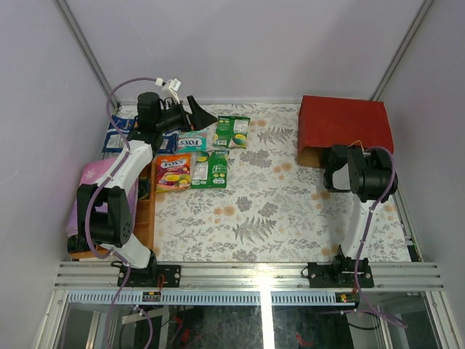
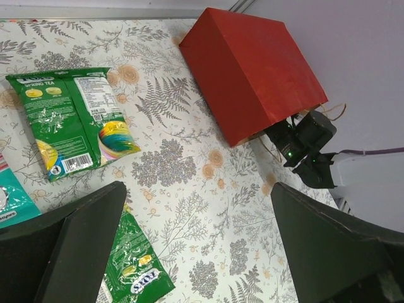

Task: Take the snacks out of the paper bag
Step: Take out the snack from the paper bag.

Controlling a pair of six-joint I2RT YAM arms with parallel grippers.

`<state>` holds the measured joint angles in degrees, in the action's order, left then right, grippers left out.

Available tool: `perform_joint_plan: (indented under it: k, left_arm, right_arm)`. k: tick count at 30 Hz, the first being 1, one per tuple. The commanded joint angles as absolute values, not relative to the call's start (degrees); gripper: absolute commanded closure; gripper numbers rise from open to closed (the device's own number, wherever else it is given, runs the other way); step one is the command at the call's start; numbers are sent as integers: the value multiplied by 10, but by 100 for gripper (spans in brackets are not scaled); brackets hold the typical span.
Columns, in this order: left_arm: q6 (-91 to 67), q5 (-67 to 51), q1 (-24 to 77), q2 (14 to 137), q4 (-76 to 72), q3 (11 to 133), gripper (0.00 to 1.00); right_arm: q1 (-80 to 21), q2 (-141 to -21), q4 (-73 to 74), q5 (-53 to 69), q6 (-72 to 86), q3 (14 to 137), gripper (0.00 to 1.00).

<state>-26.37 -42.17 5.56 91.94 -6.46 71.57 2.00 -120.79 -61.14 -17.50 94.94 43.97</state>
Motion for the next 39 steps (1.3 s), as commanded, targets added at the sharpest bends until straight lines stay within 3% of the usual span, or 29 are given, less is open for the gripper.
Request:
perform_joint_plan:
  k: [1,4,8,9,18,29,35,39]
  left_arm:
    - [-242,-408,49,922,-55,738,0]
    - [-237,-402,49,922,-49,740,0]
    - [-235,-398,47,922,-49,738,0]
    - [-234,-398,47,922,-49,738,0]
    - [-231,-391,44,914,-47,732,0]
    - [-238,-400,42,905,-56,727,0]
    - [-234,-397,40,898,-48,727,0]
    - [-235,-393,38,895,-43,725,0]
  right_arm:
    - [27,-1232,-579,-208,936,491,56]
    - [32,-1241,-580,-205,920,514,67]
    - [41,-1231,-606,-183,894,509,96]
    - [41,-1217,-610,-175,887,503,100]
    - [40,-1022,-549,-126,873,365,100]
    - [38,-671,-149,-160,839,300,100]
    - [16,-579,7,-100,807,304,100]
    - [-52,-558,90,-86,794,312,100]
